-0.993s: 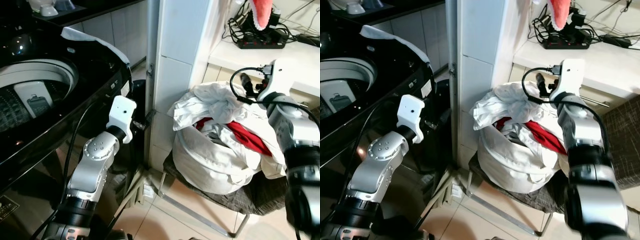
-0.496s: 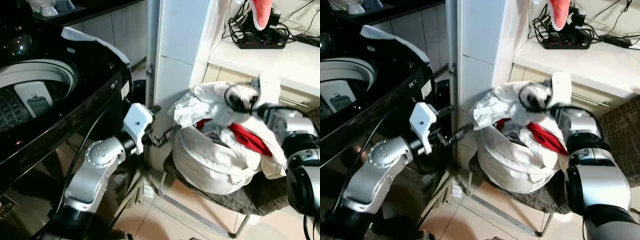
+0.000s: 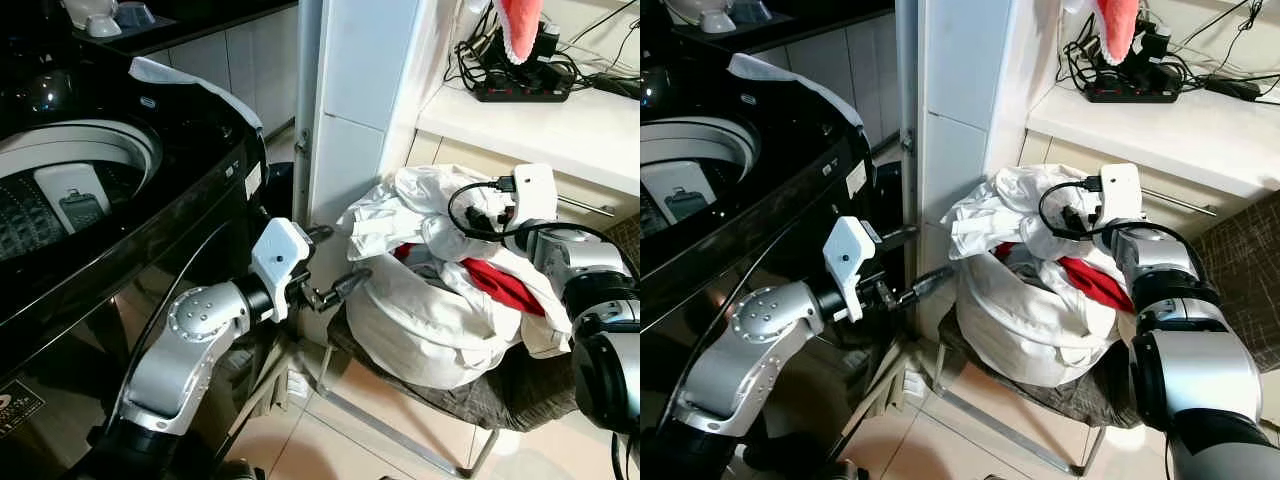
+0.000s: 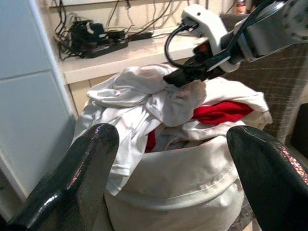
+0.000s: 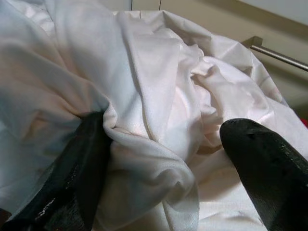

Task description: Clothes washing

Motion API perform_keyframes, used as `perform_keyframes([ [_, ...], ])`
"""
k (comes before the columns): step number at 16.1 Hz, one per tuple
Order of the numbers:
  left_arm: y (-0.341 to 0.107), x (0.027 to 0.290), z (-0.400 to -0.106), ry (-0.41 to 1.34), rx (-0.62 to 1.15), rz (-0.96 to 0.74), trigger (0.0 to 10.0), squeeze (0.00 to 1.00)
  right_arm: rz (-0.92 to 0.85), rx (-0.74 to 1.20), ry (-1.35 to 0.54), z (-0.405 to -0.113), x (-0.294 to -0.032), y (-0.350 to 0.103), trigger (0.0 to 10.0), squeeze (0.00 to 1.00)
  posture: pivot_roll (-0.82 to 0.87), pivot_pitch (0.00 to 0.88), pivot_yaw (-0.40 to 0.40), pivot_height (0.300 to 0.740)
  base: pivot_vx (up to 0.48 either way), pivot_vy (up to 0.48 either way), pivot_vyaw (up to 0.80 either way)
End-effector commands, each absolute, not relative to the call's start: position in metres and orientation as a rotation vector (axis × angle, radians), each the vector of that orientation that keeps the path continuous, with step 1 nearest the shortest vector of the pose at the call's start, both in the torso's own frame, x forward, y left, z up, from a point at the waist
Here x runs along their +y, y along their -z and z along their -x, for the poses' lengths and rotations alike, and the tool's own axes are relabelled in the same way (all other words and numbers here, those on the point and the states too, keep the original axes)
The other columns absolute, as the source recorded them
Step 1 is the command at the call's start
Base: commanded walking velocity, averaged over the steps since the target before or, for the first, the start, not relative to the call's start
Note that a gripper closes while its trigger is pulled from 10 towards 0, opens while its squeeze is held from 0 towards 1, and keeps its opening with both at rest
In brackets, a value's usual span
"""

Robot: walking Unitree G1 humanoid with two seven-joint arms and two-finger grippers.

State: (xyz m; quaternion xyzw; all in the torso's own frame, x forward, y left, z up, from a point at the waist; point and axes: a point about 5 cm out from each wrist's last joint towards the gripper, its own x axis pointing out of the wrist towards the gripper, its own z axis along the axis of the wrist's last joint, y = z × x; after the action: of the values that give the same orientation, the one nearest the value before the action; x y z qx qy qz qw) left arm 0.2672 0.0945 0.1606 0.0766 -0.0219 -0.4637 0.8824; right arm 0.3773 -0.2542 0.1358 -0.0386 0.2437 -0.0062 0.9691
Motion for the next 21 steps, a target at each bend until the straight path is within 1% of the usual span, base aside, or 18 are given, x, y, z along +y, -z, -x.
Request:
perform_keyframes([
  [1,-0.163,0.09,-0.264,1.006,-0.047,-0.147,10.0,0.0,0.059,0.556,0.037,-0.37,-0.262,-0.126,0.0,0.0,0.03,0.0,-0.05,0.74,0.0,0.0,0.0],
  [3,-0.166,0.087,-0.262,1.032,-0.054,-0.136,10.0,0.0,0.011,0.559,0.044,-0.368,-0.264,-0.124,0.0,0.0,0.03,0.0,-0.054,0.74,0.0,0.0,0.0],
  [5,-0.166,0.087,-0.262,1.027,-0.057,-0.135,10.0,0.0,0.003,0.56,0.048,-0.367,-0.266,-0.123,0.0,0.0,0.04,0.0,-0.066,0.74,0.0,0.0,0.0],
  [15,-0.168,0.086,-0.266,0.994,-0.075,-0.134,10.0,0.0,-0.028,0.503,0.083,-0.37,-0.275,-0.135,0.0,0.0,0.03,0.0,-0.067,0.74,0.0,0.0,0.0],
  [20,-0.169,0.089,-0.272,0.932,-0.089,-0.141,10.0,0.0,-0.033,0.475,0.088,-0.371,-0.276,-0.138,0.0,0.0,0.03,0.0,-0.067,0.74,0.0,0.0,0.0],
  [21,-0.172,0.089,-0.274,0.902,-0.106,-0.141,10.0,0.0,-0.012,0.437,0.087,-0.373,-0.277,-0.144,0.0,0.0,0.04,0.0,-0.076,0.74,0.0,0.0,0.0],
])
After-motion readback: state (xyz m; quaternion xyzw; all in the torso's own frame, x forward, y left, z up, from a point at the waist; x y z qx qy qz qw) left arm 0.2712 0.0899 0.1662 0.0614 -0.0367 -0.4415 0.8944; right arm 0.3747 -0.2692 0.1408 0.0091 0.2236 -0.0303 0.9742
